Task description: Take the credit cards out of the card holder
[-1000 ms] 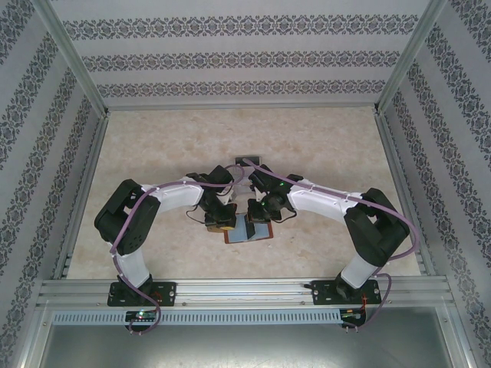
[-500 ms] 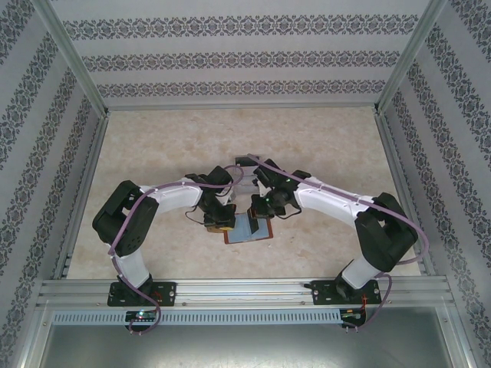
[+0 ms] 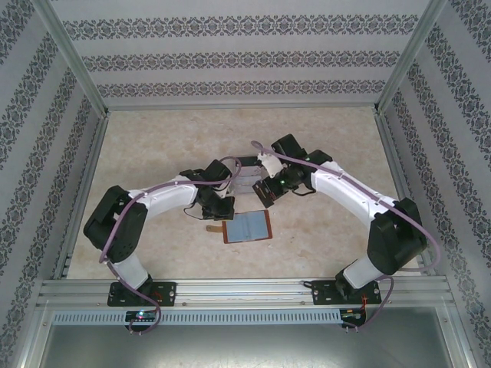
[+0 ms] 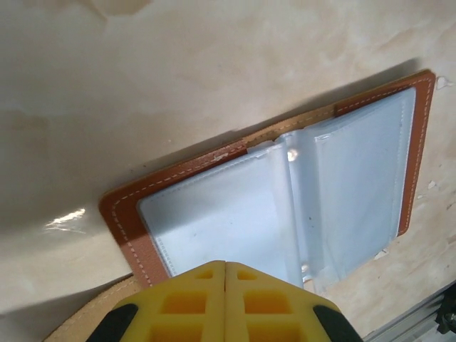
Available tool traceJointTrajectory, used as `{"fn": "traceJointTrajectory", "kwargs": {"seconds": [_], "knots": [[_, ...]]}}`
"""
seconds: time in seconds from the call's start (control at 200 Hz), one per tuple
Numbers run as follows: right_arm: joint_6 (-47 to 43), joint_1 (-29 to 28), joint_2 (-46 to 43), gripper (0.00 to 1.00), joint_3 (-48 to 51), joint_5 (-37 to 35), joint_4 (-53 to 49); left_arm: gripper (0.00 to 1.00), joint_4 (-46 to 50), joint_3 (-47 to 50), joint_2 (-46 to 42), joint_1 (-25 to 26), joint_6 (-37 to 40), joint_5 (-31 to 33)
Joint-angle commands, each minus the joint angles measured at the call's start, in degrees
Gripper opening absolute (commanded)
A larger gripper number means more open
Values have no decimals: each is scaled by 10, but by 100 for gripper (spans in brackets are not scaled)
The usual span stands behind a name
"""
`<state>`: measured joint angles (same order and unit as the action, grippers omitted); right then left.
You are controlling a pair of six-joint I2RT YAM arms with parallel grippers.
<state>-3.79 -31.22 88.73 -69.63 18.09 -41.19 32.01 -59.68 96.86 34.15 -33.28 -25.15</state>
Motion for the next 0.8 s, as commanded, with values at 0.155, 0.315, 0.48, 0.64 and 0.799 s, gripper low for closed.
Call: {"fn": "traceJointTrajectory", "kwargs": {"seconds": [0.155,0.315,0.48,0.64,0.799], "knots": [[-309,20,82,0,-107,-33,-100,6,-15,44,-39,-38,-5,11],[-412,32,150,0,-184,-17,-144,6,-16,63,-50,-57,-1,4],[-479,36,224,0,-293,-16,-204,6,-6,71,-64,-72,4,2],[-523,39,285,0,-393,-26,-259,6,1,78,-74,-86,6,3],[-551,40,344,0,-496,-33,-307,6,9,81,-79,-96,7,5]]}}
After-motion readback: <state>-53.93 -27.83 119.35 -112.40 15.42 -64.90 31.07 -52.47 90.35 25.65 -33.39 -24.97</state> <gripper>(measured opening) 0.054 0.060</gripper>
